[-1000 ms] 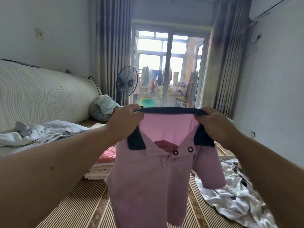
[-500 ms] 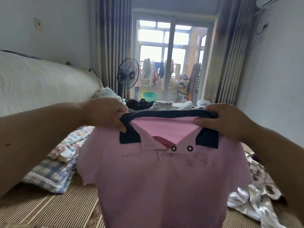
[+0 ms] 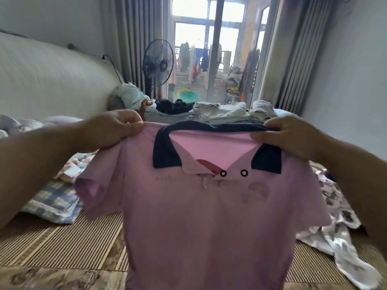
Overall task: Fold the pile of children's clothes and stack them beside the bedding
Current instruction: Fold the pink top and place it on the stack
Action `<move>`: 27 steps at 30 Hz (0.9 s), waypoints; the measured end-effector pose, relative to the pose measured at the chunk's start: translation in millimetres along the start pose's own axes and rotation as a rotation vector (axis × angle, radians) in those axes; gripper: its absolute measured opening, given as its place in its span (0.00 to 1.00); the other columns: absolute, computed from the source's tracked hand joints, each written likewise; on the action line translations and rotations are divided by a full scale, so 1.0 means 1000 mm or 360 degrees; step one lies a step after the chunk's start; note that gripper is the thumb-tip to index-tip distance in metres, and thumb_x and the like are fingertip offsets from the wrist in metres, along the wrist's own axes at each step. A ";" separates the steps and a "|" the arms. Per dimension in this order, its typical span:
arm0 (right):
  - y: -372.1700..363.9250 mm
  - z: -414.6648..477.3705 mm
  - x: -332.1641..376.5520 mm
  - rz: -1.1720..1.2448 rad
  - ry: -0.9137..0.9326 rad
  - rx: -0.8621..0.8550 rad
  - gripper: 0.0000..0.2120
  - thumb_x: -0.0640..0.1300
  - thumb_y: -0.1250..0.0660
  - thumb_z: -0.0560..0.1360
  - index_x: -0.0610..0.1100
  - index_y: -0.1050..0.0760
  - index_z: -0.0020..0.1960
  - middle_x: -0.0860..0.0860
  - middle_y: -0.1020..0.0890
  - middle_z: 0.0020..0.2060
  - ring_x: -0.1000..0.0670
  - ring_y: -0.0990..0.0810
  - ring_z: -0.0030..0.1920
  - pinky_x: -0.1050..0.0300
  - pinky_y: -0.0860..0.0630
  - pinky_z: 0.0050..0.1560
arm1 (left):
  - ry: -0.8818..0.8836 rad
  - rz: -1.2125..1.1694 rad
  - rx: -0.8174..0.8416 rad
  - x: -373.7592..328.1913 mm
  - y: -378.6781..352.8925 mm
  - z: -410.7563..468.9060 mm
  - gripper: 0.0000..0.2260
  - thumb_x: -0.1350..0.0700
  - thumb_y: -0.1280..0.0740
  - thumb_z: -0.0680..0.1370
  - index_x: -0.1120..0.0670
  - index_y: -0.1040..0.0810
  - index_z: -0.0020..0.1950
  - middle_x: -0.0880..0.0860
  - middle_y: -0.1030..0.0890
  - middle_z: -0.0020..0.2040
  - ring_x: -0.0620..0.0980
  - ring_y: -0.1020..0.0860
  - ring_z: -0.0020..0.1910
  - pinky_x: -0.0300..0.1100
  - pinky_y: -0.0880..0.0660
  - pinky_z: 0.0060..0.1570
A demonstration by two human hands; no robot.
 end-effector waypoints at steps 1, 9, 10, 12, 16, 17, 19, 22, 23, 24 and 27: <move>-0.016 0.010 -0.012 -0.0056 -0.0032 0.0022 0.21 0.60 0.30 0.70 0.41 0.23 0.35 0.48 0.23 0.29 0.50 0.25 0.32 0.53 0.29 0.36 | 0.0000 0.0138 -0.0075 0.014 -0.005 0.009 0.08 0.53 0.33 0.78 0.53 0.24 0.39 0.46 0.25 0.31 0.41 0.29 0.28 0.35 0.31 0.27; -0.171 0.089 -0.114 -0.0363 -0.0308 0.0276 0.24 0.69 0.36 0.70 0.48 0.25 0.36 0.51 0.22 0.33 0.52 0.25 0.34 0.56 0.37 0.30 | 0.0283 0.1016 -0.0111 0.157 -0.072 0.081 0.07 0.48 0.37 0.79 0.47 0.26 0.43 0.49 0.22 0.39 0.48 0.25 0.37 0.42 0.31 0.36; -0.191 0.097 -0.127 -0.0393 -0.0345 0.0320 0.24 0.70 0.37 0.70 0.48 0.24 0.38 0.51 0.22 0.33 0.52 0.24 0.34 0.56 0.36 0.30 | 0.0314 0.1019 -0.0079 0.177 -0.084 0.089 0.06 0.49 0.37 0.80 0.47 0.27 0.43 0.50 0.22 0.41 0.50 0.25 0.39 0.42 0.32 0.38; -0.232 0.111 -0.153 -0.0448 -0.0398 0.0414 0.25 0.71 0.37 0.69 0.48 0.25 0.40 0.52 0.21 0.35 0.52 0.24 0.35 0.56 0.34 0.31 | 0.0399 0.0997 -0.0049 0.213 -0.107 0.100 0.06 0.49 0.37 0.79 0.46 0.28 0.42 0.51 0.21 0.44 0.52 0.25 0.43 0.42 0.32 0.41; -0.291 0.129 -0.199 -0.0547 -0.0522 0.0526 0.25 0.71 0.37 0.69 0.50 0.26 0.46 0.50 0.20 0.42 0.48 0.21 0.43 0.54 0.27 0.42 | 0.0475 0.0945 -0.0062 0.258 -0.143 0.118 0.06 0.49 0.36 0.79 0.47 0.26 0.42 0.51 0.20 0.42 0.54 0.23 0.43 0.43 0.31 0.40; -0.301 0.131 -0.210 -0.0513 -0.0572 0.0529 0.25 0.71 0.36 0.68 0.50 0.26 0.50 0.49 0.19 0.47 0.47 0.21 0.47 0.53 0.26 0.46 | 0.0472 0.0949 -0.0044 0.265 -0.151 0.123 0.05 0.49 0.36 0.79 0.47 0.24 0.45 0.52 0.18 0.45 0.54 0.22 0.45 0.44 0.29 0.42; -0.309 0.130 -0.226 -0.0416 -0.0658 0.0520 0.29 0.70 0.35 0.68 0.49 0.26 0.57 0.46 0.19 0.54 0.44 0.22 0.54 0.52 0.27 0.53 | 0.0466 0.0927 -0.0023 0.275 -0.162 0.129 0.08 0.47 0.35 0.78 0.49 0.23 0.53 0.54 0.18 0.51 0.55 0.22 0.50 0.44 0.28 0.46; -0.303 0.116 -0.247 -0.0360 -0.0705 0.0645 0.33 0.75 0.40 0.66 0.46 0.22 0.49 0.47 0.18 0.47 0.46 0.20 0.49 0.54 0.28 0.48 | 0.0535 0.0854 0.0097 0.290 -0.168 0.124 0.21 0.40 0.33 0.75 0.51 0.25 0.62 0.52 0.21 0.59 0.53 0.23 0.58 0.41 0.31 0.49; -0.296 0.106 -0.253 -0.0360 -0.0725 0.0687 0.34 0.76 0.42 0.65 0.45 0.23 0.43 0.47 0.18 0.41 0.47 0.21 0.43 0.54 0.28 0.44 | 0.0563 0.0852 0.0179 0.295 -0.167 0.117 0.24 0.39 0.33 0.74 0.51 0.26 0.64 0.51 0.22 0.61 0.51 0.24 0.58 0.40 0.32 0.49; -0.288 0.094 -0.260 -0.0352 -0.0751 0.0702 0.33 0.76 0.41 0.65 0.45 0.25 0.38 0.49 0.19 0.36 0.49 0.22 0.38 0.55 0.29 0.41 | 0.0576 0.0859 0.0262 0.299 -0.166 0.109 0.25 0.38 0.33 0.73 0.50 0.26 0.65 0.49 0.22 0.62 0.49 0.24 0.58 0.39 0.32 0.50; -0.266 0.056 -0.274 -0.0356 -0.0821 0.0685 0.26 0.69 0.32 0.66 0.45 0.29 0.32 0.52 0.24 0.29 0.53 0.28 0.31 0.56 0.36 0.33 | 0.0598 0.0746 0.0428 0.307 -0.151 0.080 0.27 0.38 0.27 0.64 0.42 0.26 0.61 0.41 0.20 0.57 0.37 0.23 0.50 0.34 0.29 0.48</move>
Point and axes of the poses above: each hand's wrist, its own z-axis towards the middle knuckle, its own y-axis out of the back of the hand, x = y × z, the point moved 8 cm from there along z, towards the middle knuckle
